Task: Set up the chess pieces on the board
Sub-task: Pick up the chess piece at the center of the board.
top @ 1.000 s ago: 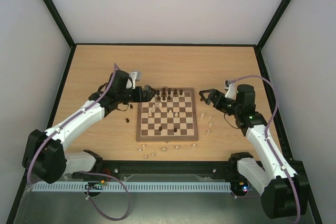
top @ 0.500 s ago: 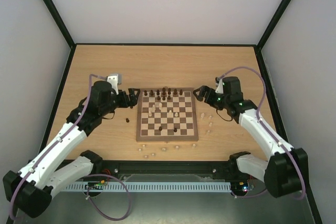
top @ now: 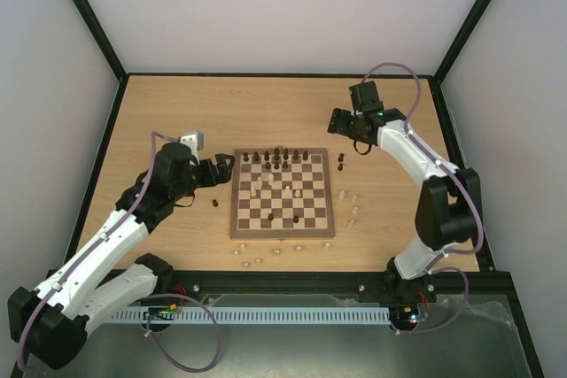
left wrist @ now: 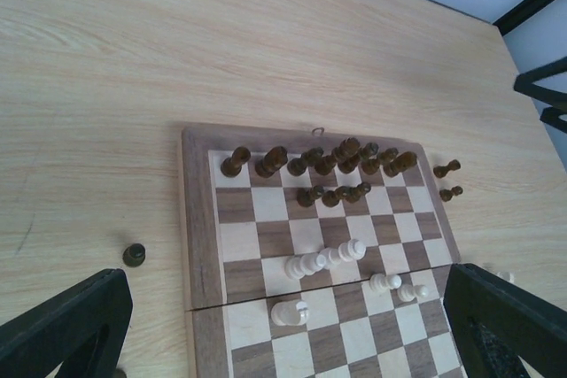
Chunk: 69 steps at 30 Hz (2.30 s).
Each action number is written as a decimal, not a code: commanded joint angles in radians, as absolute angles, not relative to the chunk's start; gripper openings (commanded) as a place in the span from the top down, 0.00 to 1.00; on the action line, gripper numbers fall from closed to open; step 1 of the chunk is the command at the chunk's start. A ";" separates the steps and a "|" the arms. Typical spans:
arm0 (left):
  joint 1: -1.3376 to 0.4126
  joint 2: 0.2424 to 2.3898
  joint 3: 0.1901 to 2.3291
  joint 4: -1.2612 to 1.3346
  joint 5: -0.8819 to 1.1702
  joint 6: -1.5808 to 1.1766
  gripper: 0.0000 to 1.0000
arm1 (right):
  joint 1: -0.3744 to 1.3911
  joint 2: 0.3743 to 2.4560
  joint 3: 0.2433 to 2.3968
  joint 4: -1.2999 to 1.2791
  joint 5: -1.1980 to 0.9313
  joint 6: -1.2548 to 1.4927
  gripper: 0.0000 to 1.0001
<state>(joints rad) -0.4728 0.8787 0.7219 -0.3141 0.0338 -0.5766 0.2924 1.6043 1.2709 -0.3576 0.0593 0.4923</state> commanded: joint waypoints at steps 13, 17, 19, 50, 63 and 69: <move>-0.479 0.801 0.669 -0.290 0.060 -0.574 0.01 | 0.305 1.788 1.306 -0.534 0.144 0.401 0.35; -0.479 0.794 0.645 -0.274 0.051 -0.589 0.01 | 0.305 1.820 1.313 -0.526 0.117 0.391 0.42; -0.480 0.792 0.636 -0.270 0.043 -0.595 0.01 | 0.305 1.836 1.313 -0.523 0.102 0.388 0.43; -0.480 0.815 0.611 -0.253 0.002 -0.594 0.01 | 0.315 1.934 1.353 -0.522 0.137 0.388 0.79; -0.480 0.800 0.606 -0.243 -0.005 -0.596 0.01 | 0.315 1.955 1.358 -0.512 0.143 0.390 0.85; -0.480 0.795 0.596 -0.233 0.000 -0.607 0.01 | 0.314 1.946 1.358 -0.514 0.146 0.390 0.91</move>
